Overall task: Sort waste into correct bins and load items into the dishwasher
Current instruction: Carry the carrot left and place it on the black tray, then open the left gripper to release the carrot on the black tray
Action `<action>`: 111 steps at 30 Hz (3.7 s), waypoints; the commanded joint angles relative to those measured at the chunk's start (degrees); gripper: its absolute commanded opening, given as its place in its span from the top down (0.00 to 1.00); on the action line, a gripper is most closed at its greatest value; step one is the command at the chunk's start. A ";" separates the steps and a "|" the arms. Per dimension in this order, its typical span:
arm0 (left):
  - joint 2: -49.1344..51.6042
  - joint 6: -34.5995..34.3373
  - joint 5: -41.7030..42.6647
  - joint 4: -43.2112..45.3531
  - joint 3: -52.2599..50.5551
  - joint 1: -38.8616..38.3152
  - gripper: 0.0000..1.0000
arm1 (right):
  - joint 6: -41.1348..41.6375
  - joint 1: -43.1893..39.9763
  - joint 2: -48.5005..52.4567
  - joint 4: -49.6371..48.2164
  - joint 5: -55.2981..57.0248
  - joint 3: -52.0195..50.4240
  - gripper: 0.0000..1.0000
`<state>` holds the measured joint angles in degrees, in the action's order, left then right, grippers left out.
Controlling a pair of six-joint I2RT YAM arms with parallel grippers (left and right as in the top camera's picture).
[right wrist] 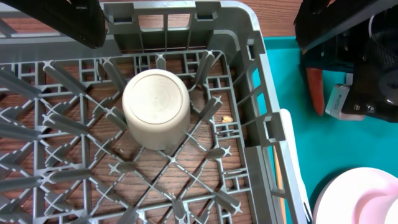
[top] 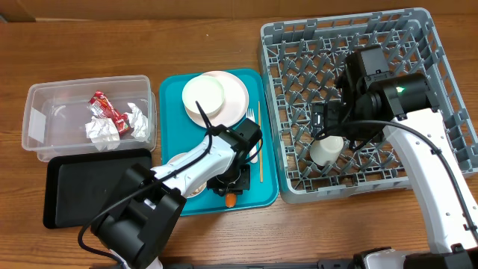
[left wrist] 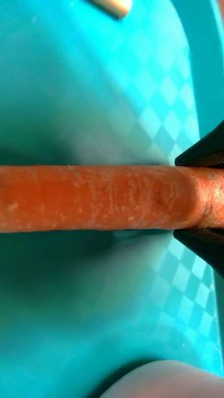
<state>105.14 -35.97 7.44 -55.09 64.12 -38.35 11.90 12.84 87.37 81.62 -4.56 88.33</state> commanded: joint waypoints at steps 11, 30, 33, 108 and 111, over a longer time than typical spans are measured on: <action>-1.42 5.11 -3.80 -20.46 30.42 7.80 0.96 | -0.33 0.17 -0.66 -0.28 -0.24 1.14 0.00; -11.43 -7.23 -3.39 -35.26 35.87 51.69 0.96 | -0.33 0.17 -0.66 -0.28 -0.24 1.14 0.00; -11.43 -10.73 -3.43 -33.55 32.15 55.95 0.96 | -0.33 0.17 -0.66 -0.28 -0.24 1.14 0.00; -11.41 -7.74 -7.28 -8.92 -5.81 76.67 0.96 | -0.33 0.17 -0.66 -0.28 -0.24 1.14 0.00; -11.41 -12.00 -10.21 -8.94 -6.91 76.19 0.96 | -0.33 0.17 -0.66 -0.28 -0.24 1.14 0.00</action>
<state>94.52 -42.46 3.11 -64.29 57.45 38.28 11.90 12.84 87.37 81.62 -4.54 88.33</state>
